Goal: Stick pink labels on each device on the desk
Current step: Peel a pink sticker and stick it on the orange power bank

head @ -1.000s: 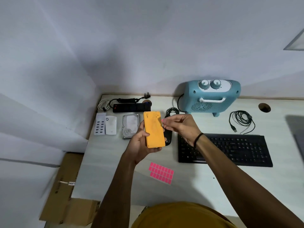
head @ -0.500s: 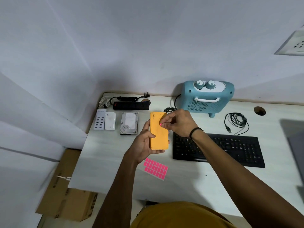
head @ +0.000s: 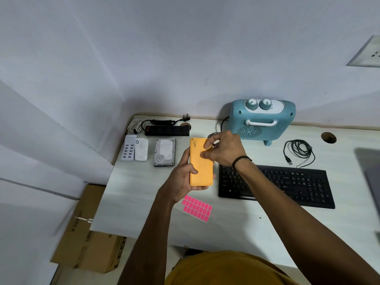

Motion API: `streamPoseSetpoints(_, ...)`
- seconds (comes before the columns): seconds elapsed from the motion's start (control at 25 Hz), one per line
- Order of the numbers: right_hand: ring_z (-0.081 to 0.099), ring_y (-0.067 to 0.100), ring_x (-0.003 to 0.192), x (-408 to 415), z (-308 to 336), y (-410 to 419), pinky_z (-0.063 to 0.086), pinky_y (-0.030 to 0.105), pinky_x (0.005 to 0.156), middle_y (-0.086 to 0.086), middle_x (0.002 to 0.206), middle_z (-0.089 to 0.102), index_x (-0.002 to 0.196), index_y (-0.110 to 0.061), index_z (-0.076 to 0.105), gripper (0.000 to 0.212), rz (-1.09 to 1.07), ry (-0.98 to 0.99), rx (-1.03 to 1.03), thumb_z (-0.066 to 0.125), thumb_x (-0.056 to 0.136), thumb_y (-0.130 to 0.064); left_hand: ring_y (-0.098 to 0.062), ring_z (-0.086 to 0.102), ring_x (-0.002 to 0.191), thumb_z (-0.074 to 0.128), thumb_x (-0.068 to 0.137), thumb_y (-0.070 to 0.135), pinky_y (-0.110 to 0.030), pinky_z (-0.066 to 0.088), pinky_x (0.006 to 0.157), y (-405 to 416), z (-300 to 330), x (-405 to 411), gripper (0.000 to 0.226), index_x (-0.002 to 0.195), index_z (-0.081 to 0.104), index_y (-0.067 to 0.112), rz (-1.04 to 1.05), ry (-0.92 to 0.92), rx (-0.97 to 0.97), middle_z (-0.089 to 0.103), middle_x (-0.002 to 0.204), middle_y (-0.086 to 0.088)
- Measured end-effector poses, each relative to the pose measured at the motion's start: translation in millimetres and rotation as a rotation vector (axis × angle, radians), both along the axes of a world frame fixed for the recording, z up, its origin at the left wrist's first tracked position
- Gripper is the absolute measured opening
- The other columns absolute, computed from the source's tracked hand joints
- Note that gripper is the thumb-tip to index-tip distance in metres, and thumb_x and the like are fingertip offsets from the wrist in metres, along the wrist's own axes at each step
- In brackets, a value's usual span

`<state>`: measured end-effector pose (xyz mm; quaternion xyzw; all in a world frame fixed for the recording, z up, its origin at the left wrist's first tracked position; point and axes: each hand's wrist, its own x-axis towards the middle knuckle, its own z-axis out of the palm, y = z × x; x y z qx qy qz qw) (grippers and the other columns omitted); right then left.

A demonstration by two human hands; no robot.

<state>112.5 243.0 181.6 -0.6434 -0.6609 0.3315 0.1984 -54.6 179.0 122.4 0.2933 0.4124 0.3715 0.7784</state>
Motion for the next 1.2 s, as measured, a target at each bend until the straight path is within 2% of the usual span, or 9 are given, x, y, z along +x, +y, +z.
streamPoseSetpoints(0.16,0.065,0.012,0.075,4,-3,6,0.054,0.028,0.065,-0.002,0.081,0.069,0.09,-0.016,0.062,0.064,-0.109,-0.006,-0.142,0.094,0.048,-0.053,-0.045,0.064,0.117,0.042,0.081,0.003,-0.061,0.048,0.09,-1,5,-7,0.079,0.144,0.042,0.05,-0.02,-0.011,0.032,0.062,0.137,-0.015)
streamPoseSetpoints(0.28,0.073,0.015,0.078,10,-13,6,0.061,0.034,0.079,0.001,0.083,0.076,0.086,-0.013,0.072,0.049,-0.113,0.117,-0.264,0.095,0.055,-0.044,-0.045,0.066,0.115,0.045,0.08,0.006,-0.06,0.05,0.087,3,6,-6,0.077,0.145,0.041,0.048,-0.048,0.051,0.027,0.064,0.135,-0.014)
streamPoseSetpoints(0.44,0.076,0.017,0.073,10,-20,1,0.063,0.032,0.078,0.005,0.078,0.078,0.074,-0.02,0.074,0.02,-0.139,0.248,-0.327,0.092,0.066,-0.022,-0.048,0.066,0.114,0.045,0.081,0.011,-0.058,0.049,0.086,2,-1,-5,0.074,0.146,0.039,0.046,-0.04,0.063,-0.016,0.063,0.136,-0.017)
streamPoseSetpoints(0.52,0.075,0.014,0.071,8,-20,-1,0.062,0.029,0.077,0.002,0.076,0.077,0.075,-0.02,0.075,0.019,-0.143,0.314,-0.36,0.092,0.066,-0.019,-0.048,0.066,0.113,0.044,0.08,0.012,-0.057,0.048,0.086,3,-1,-7,0.073,0.146,0.04,0.045,-0.034,0.063,-0.031,0.064,0.135,-0.017)
streamPoseSetpoints(0.6,0.074,0.012,0.067,8,-23,-2,0.061,0.025,0.07,-0.002,0.073,0.077,0.076,-0.018,0.077,0.029,-0.17,0.314,-0.335,0.096,0.058,-0.029,-0.05,0.064,0.115,0.044,0.082,0.015,-0.057,0.049,0.086,7,-2,-6,0.07,0.146,0.041,0.045,-0.048,0.052,-0.038,0.061,0.138,-0.018)
streamPoseSetpoints(0.76,0.077,0.021,0.074,11,-43,1,0.063,0.034,0.075,0.006,0.082,0.078,0.086,-0.005,0.076,0.046,-0.247,0.431,-0.373,0.099,0.052,-0.026,-0.05,0.06,0.118,0.044,0.096,0.029,-0.056,0.048,0.086,7,-11,-6,0.054,0.148,0.041,0.044,-0.051,-0.054,-0.101,0.053,0.147,-0.02)
streamPoseSetpoints(0.88,0.077,0.026,0.084,12,-58,2,0.062,0.035,0.08,0.012,0.09,0.078,0.096,-0.001,0.076,0.036,-0.212,0.53,-0.5,0.092,0.065,-0.013,-0.048,0.06,0.119,0.037,0.105,0.046,-0.054,0.048,0.089,2,-23,-11,0.045,0.15,0.041,0.04,-0.045,-0.119,-0.216,0.052,0.148,-0.021)
streamPoseSetpoints(1.0,0.075,0.028,0.092,14,-71,-2,0.062,0.027,0.077,0.017,0.102,0.076,0.099,-0.004,0.075,0.021,-0.189,0.616,-0.595,0.08,0.079,-0.005,-0.051,0.056,0.123,0.042,0.106,0.043,-0.058,0.049,0.092,-1,-33,-17,0.043,0.149,0.042,0.042,-0.057,-0.138,-0.221,0.05,0.15,-0.021)
streamPoseSetpoints(1.2,0.072,0.024,0.101,-3,-102,1,0.06,0.032,0.086,0.017,0.109,0.073,0.119,-0.001,0.067,0.028,-0.185,0.755,-0.727,0.064,0.091,0.003,-0.044,0.065,0.114,0.069,0.095,0.034,-0.056,0.057,0.09,16,-42,-24,0.052,0.143,0.051,0.044,0.072,0.133,-0.264,0.063,0.135,-0.013)
